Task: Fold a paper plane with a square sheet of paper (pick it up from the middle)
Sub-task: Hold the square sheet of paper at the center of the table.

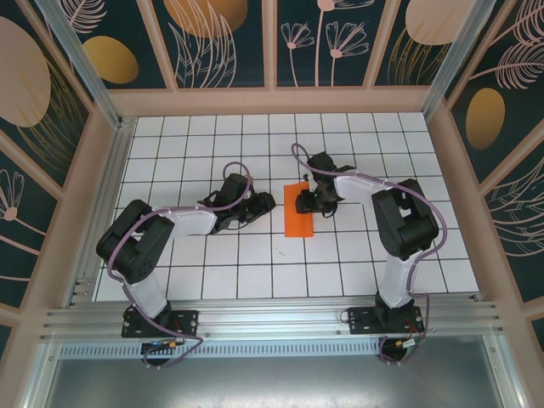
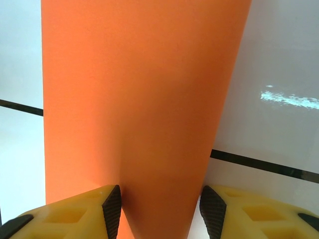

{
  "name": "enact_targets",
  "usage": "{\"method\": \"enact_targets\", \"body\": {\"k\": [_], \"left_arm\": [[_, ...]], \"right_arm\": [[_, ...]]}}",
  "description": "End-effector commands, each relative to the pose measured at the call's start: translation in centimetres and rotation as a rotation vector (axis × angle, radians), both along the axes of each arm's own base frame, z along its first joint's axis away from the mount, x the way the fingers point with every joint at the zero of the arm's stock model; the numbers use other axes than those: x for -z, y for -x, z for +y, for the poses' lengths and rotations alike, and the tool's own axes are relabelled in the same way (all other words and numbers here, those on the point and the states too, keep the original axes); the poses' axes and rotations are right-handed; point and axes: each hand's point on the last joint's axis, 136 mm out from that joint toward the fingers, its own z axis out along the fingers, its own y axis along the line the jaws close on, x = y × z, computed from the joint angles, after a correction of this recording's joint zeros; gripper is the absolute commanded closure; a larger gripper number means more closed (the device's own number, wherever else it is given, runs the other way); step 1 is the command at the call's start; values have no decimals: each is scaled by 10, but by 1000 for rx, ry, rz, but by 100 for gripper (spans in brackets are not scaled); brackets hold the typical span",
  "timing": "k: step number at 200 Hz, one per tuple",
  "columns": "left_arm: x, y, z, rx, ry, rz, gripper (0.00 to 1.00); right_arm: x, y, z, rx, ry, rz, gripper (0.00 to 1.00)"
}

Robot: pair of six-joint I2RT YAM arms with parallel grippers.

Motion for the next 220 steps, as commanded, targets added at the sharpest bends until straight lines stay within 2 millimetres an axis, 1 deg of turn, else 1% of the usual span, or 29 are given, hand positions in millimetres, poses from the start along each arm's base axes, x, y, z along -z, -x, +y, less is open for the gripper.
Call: {"method": "enact_targets", "body": {"k": [1, 58, 140, 168, 199, 220], "left_arm": [[5, 1, -1, 19, 1, 14, 51], [7, 0, -2, 21, 1, 18, 50], [7, -1, -8, 43, 16, 22, 50], [4, -1, -14, 66, 39, 17, 50], [-1, -1, -25, 104, 69, 9, 50], [-1, -1, -32, 122, 73, 10, 51]], "right_arm": [[34, 11, -13, 1, 98, 59, 48], [38, 13, -13, -17, 111, 63, 48], [41, 16, -13, -34, 123, 67, 46], [42, 16, -13, -36, 127, 66, 46], [43, 16, -13, -37, 130, 67, 46], [43, 16, -13, -34, 132, 70, 46]]}}
